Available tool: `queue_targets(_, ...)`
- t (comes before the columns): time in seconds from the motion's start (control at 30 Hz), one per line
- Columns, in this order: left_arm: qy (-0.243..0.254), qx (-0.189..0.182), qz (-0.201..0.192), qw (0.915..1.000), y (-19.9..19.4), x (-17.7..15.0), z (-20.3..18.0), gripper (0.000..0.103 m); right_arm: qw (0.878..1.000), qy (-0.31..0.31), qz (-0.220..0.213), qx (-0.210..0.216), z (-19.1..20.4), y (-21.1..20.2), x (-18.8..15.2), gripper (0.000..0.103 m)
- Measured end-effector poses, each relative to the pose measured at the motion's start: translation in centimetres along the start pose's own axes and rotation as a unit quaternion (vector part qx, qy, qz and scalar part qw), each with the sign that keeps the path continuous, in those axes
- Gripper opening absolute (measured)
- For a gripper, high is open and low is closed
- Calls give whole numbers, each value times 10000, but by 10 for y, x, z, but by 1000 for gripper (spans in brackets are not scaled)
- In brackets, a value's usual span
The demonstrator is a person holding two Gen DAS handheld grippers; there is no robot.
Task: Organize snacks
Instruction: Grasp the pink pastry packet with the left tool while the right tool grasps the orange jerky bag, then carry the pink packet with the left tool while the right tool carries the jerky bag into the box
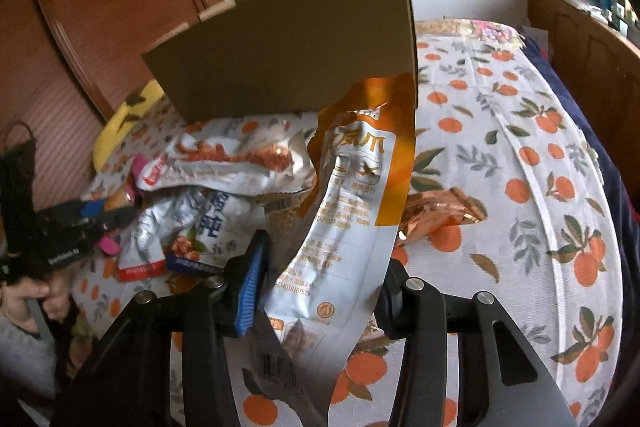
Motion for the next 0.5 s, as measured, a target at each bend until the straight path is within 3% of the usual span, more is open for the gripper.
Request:
queue_targets(0.13, 45, -10, -25, 10000, -1, -2, -1, 38, 9999, -119, -8, 87, 4, -7, 4, 46)
queue_targets(0.37, 137, 15, -34, 9999, -2, -4, -6, 38, 9995, -256, 134, -112, 2, 4, 1, 50)
queue_targets(0.5, 125, 2, -27, 9999, -2, -4, -6, 38, 9991, -396, 31, -156, 6, -1, 4, 32)
Point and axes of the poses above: each gripper's, at about its wrist camera, not at the fingertips, and y roughly the way its jaws point, z to its left, x to its top, the point moved 8 cm from there along y, roughly the way its jaws point, and after that the axes turned 1 degree about z, right-handed, at the moved point
